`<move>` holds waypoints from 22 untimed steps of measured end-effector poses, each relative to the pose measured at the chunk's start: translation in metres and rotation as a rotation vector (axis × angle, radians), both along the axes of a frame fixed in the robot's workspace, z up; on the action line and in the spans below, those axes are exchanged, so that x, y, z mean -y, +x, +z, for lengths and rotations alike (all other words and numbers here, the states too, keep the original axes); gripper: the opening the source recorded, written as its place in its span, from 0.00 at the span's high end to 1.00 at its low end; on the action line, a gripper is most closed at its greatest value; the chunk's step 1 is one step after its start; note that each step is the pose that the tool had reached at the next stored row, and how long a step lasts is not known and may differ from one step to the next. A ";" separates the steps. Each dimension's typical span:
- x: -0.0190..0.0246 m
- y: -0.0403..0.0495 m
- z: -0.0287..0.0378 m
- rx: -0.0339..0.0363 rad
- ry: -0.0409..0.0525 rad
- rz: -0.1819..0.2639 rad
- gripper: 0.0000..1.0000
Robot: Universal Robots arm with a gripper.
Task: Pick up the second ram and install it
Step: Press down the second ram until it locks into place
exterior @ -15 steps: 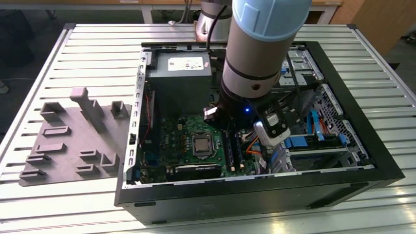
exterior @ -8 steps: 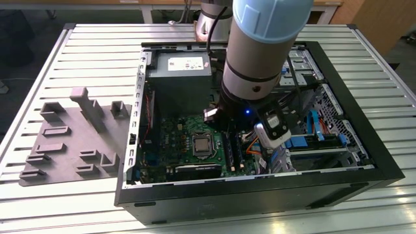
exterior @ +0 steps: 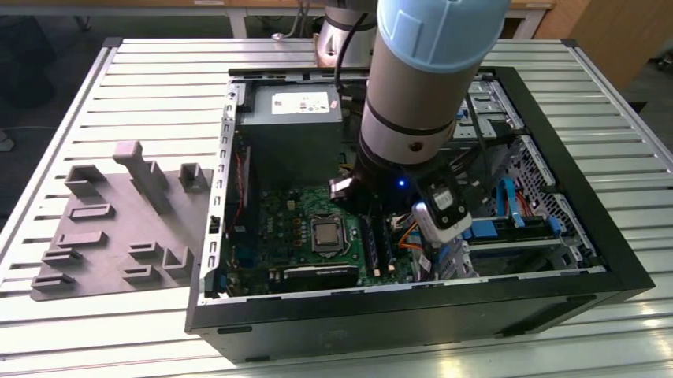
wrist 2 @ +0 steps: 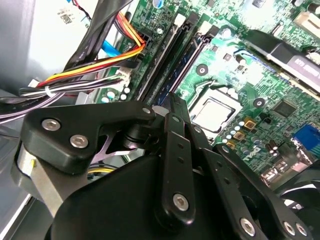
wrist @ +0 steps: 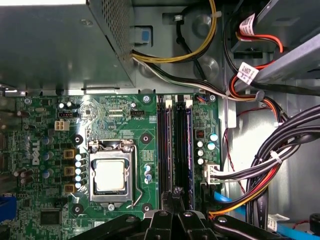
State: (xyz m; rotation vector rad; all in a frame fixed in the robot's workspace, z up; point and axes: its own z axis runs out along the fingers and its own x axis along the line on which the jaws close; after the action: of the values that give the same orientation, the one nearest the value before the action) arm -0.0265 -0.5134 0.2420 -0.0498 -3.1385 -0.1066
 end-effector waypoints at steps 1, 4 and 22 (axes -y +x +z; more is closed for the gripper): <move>0.0004 0.0000 0.0000 0.0000 -0.0009 0.000 0.89; 0.0018 0.0000 0.0000 0.0000 -0.0037 0.000 0.89; 0.0122 0.0000 -0.0013 0.0000 -0.0077 0.000 0.89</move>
State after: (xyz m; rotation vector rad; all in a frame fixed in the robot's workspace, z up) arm -0.0265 -0.5257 0.2407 -0.0498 -3.1390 -0.0945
